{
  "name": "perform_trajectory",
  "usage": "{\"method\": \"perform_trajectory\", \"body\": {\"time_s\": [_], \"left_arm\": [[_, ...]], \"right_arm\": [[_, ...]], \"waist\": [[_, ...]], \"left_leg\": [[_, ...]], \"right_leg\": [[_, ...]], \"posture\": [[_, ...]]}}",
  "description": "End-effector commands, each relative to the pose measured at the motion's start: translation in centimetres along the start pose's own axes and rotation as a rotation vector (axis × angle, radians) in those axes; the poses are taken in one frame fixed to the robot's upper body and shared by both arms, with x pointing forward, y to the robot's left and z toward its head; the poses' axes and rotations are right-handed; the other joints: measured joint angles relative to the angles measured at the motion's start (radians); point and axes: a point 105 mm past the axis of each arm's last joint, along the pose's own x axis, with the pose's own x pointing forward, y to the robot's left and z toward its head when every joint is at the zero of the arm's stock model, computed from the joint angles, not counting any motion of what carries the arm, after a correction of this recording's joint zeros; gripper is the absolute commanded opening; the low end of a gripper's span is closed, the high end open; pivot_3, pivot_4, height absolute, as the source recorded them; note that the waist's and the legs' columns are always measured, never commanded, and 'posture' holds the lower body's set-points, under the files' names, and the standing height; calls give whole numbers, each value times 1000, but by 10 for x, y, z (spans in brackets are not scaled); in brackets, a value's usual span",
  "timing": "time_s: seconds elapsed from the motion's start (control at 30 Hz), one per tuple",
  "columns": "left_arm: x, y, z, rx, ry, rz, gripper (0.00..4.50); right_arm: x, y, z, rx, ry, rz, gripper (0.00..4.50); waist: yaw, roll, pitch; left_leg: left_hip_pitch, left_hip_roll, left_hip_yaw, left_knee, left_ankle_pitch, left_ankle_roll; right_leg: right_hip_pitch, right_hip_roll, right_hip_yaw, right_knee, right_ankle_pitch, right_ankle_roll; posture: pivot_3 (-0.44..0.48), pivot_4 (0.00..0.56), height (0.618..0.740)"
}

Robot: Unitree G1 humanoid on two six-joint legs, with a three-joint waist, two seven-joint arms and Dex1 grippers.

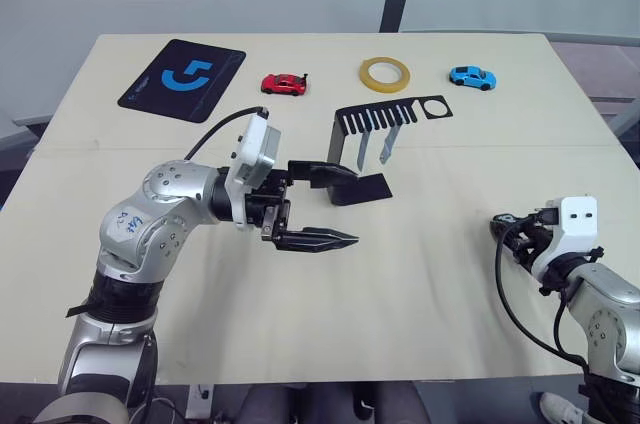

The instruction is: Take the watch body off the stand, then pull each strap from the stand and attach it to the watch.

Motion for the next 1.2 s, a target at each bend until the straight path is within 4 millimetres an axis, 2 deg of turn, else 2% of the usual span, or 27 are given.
{"method": "perform_trajectory", "body": {"time_s": [0.03,0.17,0.37,0.5,0.57,0.77,0.9,1.0,1.07,1.13,1.2], "left_arm": [[3,-6,13,42,-29,-17,4500],[3,-6,13,47,-23,-15,4500],[1,-5,14,47,-21,0,4500],[-12,-2,10,6,-4,68,4500],[-27,-1,2,-41,16,138,4500],[-103,-4,-42,-173,171,447,4500],[-147,-6,-55,-197,239,611,4500],[-171,-8,-60,-199,289,670,4500],[-180,-7,-59,-194,296,702,4500],[-183,-5,-59,-182,295,721,4500],[-177,-4,-59,-169,294,712,4500]], "right_arm": [[3,0,-2,-2,-10,10,1627],[4,0,-5,2,1,16,1627],[-7,1,-2,-13,-4,36,4483],[-28,1,7,-44,-14,76,4483],[-47,-2,13,-60,-17,107,4483],[-111,-35,21,-92,36,145,4483],[-142,-58,17,-68,91,139,4483],[-154,-71,14,-83,118,124,4483],[-157,-75,15,-86,109,113,4483],[-157,-75,18,-88,94,110,4483],[-155,-74,21,-96,77,116,4483]], "waist": [[0,0,0],[-1,0,0],[2,0,0],[8,0,0],[11,0,0],[21,1,-1],[25,0,-1],[25,0,-2],[22,-1,-2],[21,0,-2],[20,0,-2]], "left_leg": [[0,0,0,0,0,0],[0,0,0,0,0,0],[0,0,0,1,0,0],[0,0,0,1,0,0],[0,0,0,1,0,0],[1,0,1,1,0,0],[2,1,1,1,0,1],[3,2,1,0,-1,2],[3,2,1,0,-1,2],[4,2,2,0,-1,2],[6,2,3,-1,-1,2]], "right_leg": [[0,0,0,0,0,0],[0,0,0,1,0,0],[0,0,0,1,0,0],[0,-1,0,2,0,0],[0,-1,0,2,0,0],[0,-1,1,2,0,0],[1,-1,3,1,0,0],[1,-3,3,2,0,0],[1,-3,3,2,0,0],[1,-4,4,3,0,0],[1,-4,5,4,0,0]], "posture": [[0,150,732],[0,150,732],[0,150,732],[0,150,732],[0,150,732],[0,150,732],[0,150,732],[0,150,732],[0,150,732],[0,150,732],[0,150,732]]}}
